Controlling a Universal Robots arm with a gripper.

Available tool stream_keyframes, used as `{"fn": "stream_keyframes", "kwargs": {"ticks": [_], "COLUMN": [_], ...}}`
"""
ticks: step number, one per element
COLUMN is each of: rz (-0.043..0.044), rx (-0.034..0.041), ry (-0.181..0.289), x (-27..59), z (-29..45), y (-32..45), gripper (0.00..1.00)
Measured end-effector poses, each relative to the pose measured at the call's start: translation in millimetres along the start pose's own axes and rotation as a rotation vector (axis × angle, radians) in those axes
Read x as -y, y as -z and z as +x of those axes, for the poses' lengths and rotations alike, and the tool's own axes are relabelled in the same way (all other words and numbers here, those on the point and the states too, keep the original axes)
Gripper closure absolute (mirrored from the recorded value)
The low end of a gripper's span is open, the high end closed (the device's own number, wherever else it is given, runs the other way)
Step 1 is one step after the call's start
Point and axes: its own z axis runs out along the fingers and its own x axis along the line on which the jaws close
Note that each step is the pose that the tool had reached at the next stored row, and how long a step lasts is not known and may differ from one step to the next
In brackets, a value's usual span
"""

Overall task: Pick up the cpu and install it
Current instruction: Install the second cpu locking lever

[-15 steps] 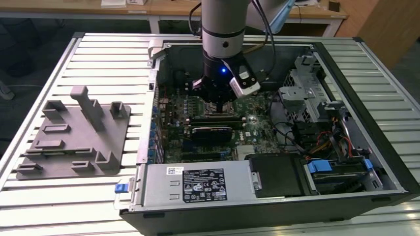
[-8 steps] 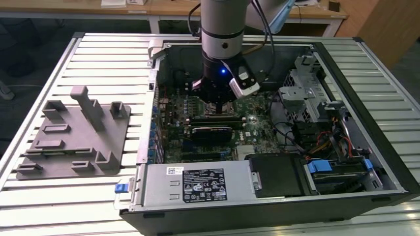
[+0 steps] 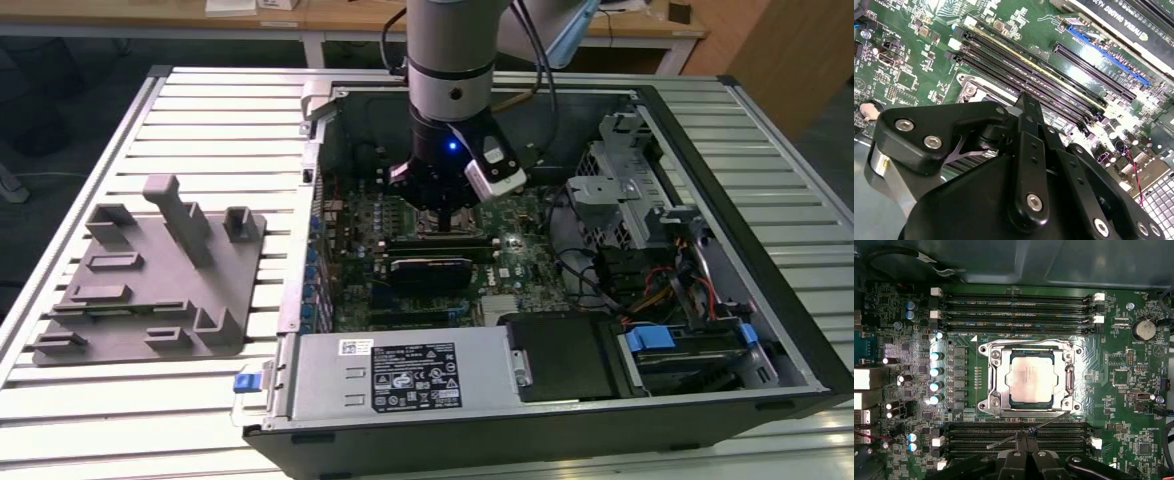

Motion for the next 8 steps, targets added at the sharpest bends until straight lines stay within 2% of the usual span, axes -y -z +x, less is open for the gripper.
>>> {"fn": "stream_keyframes", "kwargs": {"ticks": [8], "rz": [0.0000], "rx": [0.0009], "ry": [0.000], "x": [-0.1], "z": [2.8], "y": [-3.9], "gripper": [0.89]}}
